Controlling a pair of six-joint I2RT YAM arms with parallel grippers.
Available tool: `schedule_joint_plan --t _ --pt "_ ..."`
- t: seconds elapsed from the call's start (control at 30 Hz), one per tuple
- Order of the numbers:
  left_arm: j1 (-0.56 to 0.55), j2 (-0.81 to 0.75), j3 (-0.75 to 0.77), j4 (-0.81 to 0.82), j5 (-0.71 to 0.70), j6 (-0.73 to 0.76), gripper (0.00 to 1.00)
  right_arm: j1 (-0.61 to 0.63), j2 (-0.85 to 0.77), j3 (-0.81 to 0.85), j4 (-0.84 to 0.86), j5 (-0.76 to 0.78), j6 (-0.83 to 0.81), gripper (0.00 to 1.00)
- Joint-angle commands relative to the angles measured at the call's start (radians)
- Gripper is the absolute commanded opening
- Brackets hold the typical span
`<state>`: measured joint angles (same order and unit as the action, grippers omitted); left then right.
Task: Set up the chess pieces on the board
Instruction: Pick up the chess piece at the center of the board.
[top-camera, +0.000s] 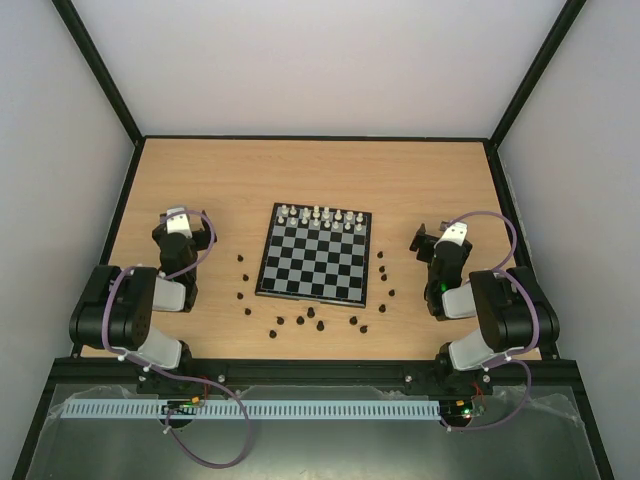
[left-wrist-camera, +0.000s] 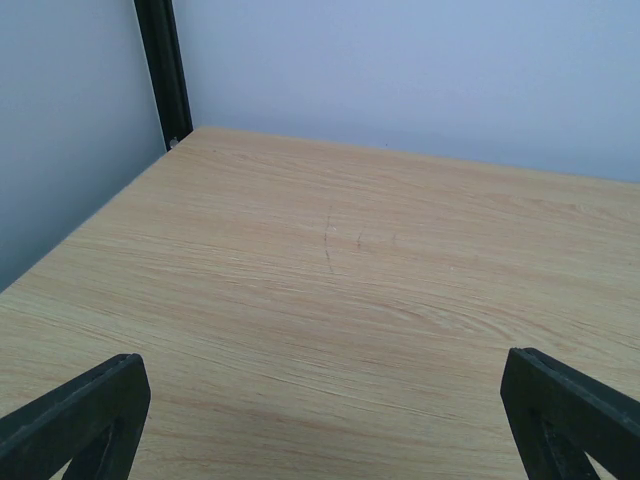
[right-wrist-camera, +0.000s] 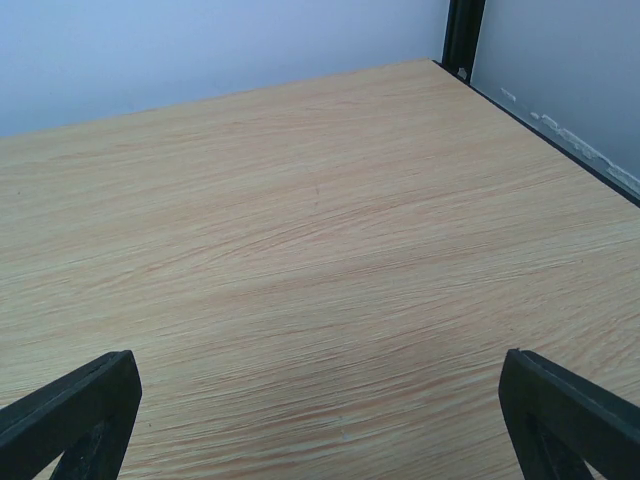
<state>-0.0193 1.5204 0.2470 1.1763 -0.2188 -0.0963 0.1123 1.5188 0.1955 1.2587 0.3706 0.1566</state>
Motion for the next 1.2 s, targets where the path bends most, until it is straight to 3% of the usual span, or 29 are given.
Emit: schedule_joint_plan --t 0.0,0.63,0.8,0.9,1.03,1.17 --pt "-0.002 0.003 -0.007 0.052 -0.004 0.004 0.99 -0.003 0.001 0.017 0.021 0.011 -0.002 0.99" --pt "-0.004 0.000 -0.008 0.054 -0.008 0.004 0.99 -0.003 -0.003 0.008 0.035 0.012 -0.002 0.99" --pt "-0.054 -0.058 0.063 -0.109 -0.144 0.004 0.99 -0.003 -0.073 -0.024 0.039 -0.028 -0.025 0.99" --pt "-0.100 -0.121 0.124 -0.252 -0.224 0.025 0.99 0.031 -0.220 0.048 -0.212 -0.004 -0.033 0.99" --pt "-0.145 -0.268 0.175 -0.422 -0.208 -0.001 0.99 0.038 -0.387 0.232 -0.628 -0.020 0.133 0.99" --pt "-0.219 -0.411 0.227 -0.552 -0.198 -0.010 0.99 0.038 -0.476 0.461 -1.001 -0.158 0.293 0.99"
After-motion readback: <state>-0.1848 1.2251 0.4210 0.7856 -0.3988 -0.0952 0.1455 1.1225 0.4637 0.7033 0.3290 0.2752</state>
